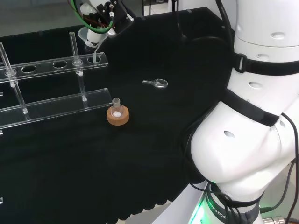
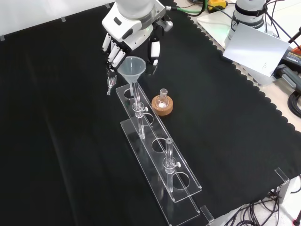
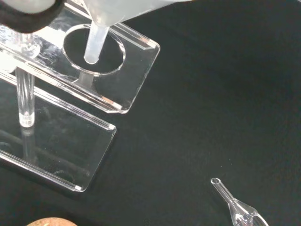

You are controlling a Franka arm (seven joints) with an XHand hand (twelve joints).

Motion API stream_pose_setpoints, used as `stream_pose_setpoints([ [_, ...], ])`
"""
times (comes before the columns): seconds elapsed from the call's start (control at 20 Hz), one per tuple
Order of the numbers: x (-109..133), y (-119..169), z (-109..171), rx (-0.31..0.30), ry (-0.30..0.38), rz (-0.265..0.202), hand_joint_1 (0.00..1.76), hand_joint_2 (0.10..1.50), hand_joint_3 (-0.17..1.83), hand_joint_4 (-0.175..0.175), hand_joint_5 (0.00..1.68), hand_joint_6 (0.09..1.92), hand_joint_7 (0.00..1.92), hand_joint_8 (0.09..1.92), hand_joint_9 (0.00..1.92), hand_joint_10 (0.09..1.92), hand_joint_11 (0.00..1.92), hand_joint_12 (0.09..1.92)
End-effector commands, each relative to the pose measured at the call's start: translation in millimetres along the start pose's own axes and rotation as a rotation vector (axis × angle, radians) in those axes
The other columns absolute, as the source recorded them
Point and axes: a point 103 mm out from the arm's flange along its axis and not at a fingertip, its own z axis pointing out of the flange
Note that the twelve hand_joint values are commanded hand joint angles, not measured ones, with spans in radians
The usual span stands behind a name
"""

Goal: Put the funnel back on the funnel stand.

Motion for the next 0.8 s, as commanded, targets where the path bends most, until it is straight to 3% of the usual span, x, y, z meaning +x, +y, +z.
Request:
stream_pose_setpoints([
  [0.05,-2.1,7.9,8.3,0.014,0.009,-0.005,0.82,0.74,0.55,-0.007,0.76,0.69,0.79,0.64,1.18,0.27,0.79,1.17],
  [0.8,8.5,27.1,30.1,0.07,0.01,-0.02,0.81,0.74,0.55,-0.012,0.74,0.68,0.78,0.64,1.16,0.26,0.79,1.16],
])
